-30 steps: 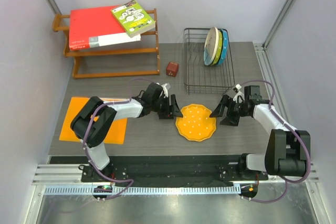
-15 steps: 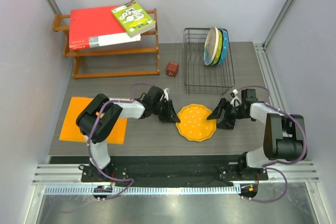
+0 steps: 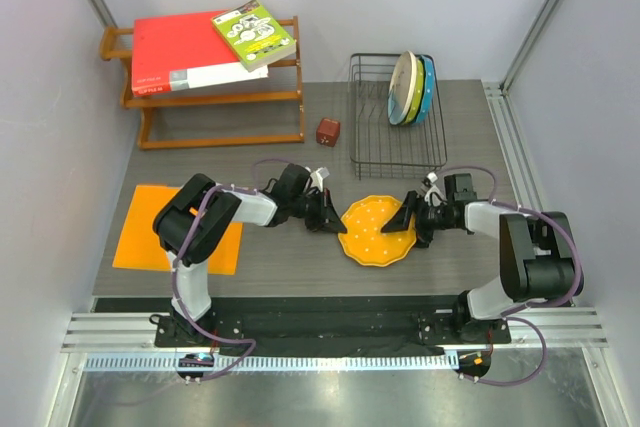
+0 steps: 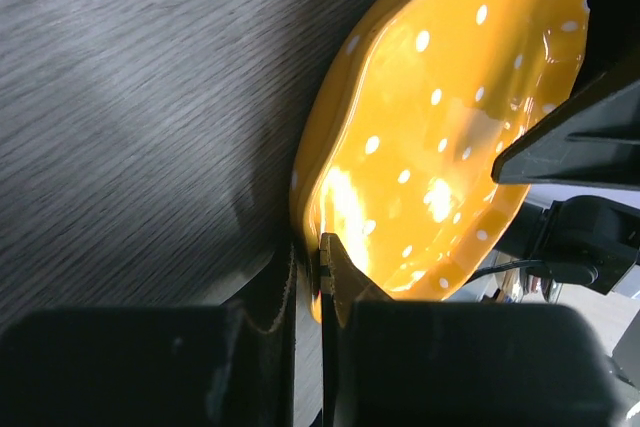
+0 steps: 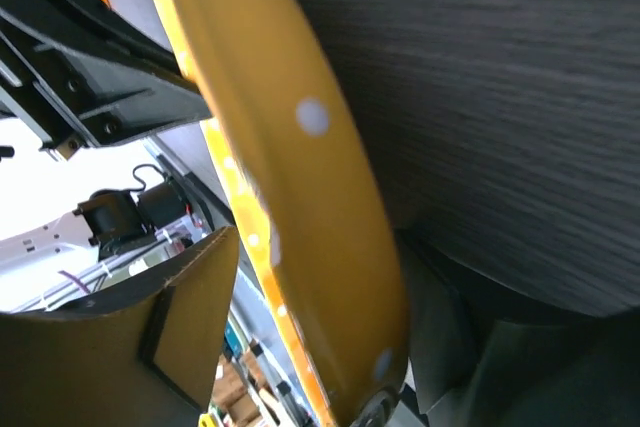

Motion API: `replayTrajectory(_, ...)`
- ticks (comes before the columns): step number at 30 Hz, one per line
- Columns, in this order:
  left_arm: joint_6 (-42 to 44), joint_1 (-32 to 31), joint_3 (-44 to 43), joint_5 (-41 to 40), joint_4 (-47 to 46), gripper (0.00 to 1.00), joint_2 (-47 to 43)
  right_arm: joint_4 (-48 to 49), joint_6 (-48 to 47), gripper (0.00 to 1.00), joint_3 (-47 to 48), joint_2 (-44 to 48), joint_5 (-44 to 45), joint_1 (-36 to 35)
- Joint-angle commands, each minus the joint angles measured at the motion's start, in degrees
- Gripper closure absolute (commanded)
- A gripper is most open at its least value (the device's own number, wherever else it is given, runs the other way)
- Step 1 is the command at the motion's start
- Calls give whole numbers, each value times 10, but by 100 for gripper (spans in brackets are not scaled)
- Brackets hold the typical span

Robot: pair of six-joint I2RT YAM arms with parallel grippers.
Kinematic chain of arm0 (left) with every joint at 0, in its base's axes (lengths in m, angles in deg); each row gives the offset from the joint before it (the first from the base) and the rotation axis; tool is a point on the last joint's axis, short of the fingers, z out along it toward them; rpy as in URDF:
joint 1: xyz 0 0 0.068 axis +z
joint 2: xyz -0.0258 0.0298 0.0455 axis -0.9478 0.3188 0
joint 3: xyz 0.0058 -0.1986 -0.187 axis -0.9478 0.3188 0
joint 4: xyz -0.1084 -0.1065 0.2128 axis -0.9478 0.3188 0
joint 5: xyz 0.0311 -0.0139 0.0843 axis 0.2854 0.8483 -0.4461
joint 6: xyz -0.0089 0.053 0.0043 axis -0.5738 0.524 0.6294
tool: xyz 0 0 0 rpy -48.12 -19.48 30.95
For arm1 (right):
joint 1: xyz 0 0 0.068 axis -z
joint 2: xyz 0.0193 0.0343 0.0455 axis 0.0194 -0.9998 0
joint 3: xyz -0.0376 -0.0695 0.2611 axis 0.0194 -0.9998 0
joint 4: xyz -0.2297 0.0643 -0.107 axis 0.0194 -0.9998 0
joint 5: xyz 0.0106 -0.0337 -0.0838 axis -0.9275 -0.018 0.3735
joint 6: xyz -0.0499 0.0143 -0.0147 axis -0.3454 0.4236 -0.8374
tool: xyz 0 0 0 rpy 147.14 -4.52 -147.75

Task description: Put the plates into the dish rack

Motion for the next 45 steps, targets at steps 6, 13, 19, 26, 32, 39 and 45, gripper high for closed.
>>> replayTrajectory(6,27,-3,15,-6,28,100,16,35,49,40,4,41,3,48)
replayTrajectory(13,28,-3,0,-6,31,100,24,30,49,49,-4,61,-20,59)
replayTrajectory(19,31,-3,-15,-9,36,100,34,17,30,50,-2,51,-26,48)
replayTrajectory(26,64,-3,-35,-33,81,62,26,0,7,99,20,63,-20,31)
replayTrajectory(32,140,16,-51,-67,156,43,-31,-109,-55,99,89,111,-21,31)
replayTrajectory(39,301,92,-69,-182,290,20,-242,-299,-183,99,332,175,-15,31)
replayTrajectory(45,359,92,-49,-255,334,1,-348,-285,-174,99,538,165,95,32)
